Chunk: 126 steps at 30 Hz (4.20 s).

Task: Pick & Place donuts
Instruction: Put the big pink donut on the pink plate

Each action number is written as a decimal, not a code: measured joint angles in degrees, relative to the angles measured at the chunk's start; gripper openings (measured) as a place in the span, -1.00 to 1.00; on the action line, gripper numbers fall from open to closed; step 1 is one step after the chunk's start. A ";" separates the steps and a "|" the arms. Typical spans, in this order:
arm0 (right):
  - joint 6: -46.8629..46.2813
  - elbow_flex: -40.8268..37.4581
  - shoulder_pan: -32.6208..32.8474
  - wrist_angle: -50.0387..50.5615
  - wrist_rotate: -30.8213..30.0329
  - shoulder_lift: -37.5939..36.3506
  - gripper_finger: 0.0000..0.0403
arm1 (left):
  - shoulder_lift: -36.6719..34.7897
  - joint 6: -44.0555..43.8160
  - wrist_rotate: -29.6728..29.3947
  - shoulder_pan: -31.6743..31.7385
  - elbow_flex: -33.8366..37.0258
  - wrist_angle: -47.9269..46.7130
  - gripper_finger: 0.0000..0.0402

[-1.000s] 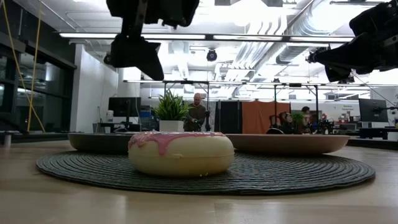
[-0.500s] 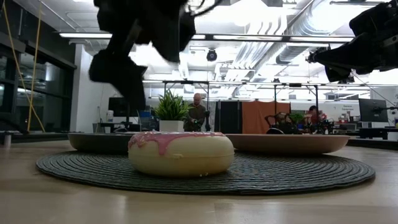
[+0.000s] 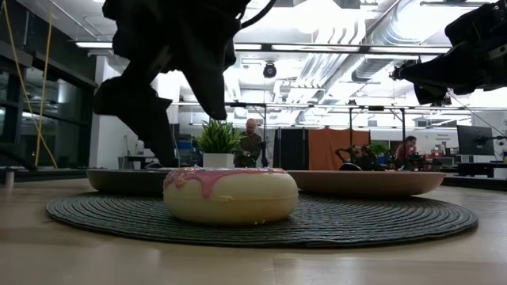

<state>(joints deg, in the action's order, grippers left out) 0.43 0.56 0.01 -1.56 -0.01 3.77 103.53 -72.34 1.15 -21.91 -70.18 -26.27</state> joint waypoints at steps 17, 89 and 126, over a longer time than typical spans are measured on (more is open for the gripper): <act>0.00 -0.02 0.00 0.02 0.00 0.11 -1.00 | 4.61 -4.45 1.96 0.00 1.73 8.18 0.59; 0.01 -0.02 -0.02 -0.37 -0.02 1.09 -1.00 | 5.11 -2.92 3.90 0.17 1.63 16.94 -0.77; 0.01 0.00 -0.01 -0.37 0.00 1.09 -1.00 | 5.11 1.85 -4.59 22.12 -9.30 8.51 -0.77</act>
<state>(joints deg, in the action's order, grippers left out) 0.44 0.55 0.00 -1.93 -0.01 4.86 108.64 -70.49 -3.44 0.21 -79.48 -17.76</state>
